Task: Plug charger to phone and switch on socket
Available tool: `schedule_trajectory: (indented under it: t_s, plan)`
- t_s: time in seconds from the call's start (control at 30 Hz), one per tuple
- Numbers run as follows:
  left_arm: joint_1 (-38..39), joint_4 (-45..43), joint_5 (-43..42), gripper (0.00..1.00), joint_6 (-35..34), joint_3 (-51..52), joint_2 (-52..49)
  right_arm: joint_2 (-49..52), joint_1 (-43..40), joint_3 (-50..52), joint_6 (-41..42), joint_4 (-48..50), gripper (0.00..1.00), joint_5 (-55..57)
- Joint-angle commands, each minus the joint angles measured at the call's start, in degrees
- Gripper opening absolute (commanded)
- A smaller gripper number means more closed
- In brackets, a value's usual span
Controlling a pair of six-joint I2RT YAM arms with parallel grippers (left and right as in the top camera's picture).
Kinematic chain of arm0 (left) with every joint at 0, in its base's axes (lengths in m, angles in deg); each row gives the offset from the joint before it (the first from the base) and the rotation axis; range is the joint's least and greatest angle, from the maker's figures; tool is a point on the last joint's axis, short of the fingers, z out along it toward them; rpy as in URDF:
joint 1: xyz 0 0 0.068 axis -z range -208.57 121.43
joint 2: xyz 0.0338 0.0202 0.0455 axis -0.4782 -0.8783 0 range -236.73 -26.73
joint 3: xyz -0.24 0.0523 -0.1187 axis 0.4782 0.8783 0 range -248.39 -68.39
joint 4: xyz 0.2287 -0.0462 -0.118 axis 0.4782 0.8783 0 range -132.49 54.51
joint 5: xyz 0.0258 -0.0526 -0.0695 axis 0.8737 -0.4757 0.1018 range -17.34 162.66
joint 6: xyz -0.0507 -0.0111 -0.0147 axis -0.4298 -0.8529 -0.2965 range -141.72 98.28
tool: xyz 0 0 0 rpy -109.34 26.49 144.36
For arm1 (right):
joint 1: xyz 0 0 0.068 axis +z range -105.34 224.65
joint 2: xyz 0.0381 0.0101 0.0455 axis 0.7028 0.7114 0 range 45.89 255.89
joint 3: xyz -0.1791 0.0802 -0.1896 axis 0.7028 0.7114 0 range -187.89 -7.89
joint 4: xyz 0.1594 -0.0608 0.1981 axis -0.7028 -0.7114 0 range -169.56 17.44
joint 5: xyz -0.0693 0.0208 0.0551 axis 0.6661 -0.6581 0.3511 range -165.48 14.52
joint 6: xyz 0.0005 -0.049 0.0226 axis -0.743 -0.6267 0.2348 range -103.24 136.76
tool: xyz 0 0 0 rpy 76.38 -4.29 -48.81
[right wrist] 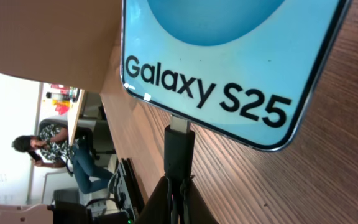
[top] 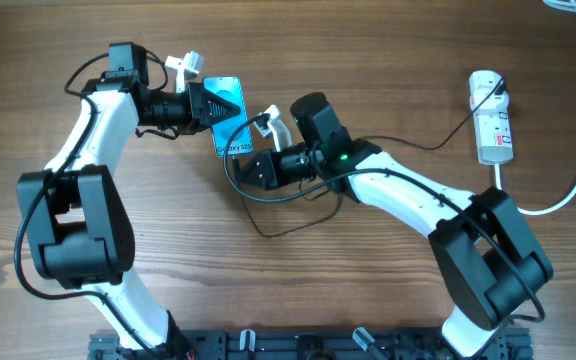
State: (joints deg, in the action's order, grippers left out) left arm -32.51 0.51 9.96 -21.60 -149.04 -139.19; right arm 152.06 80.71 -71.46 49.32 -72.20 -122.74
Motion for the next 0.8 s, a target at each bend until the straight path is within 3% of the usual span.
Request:
schedule_trajectory:
  t_s: [0.0,0.77]
  plan:
    - [0.46,1.16,-1.81,0.04,0.48,0.09,-0.37,-1.81,-1.05,-1.07,1.09,4.09,0.04,5.77]
    - [0.46,1.16,-1.79,0.04,0.52,0.09,-0.37,-1.81,-1.27,-1.07,0.42,0.28,0.04,8.81]
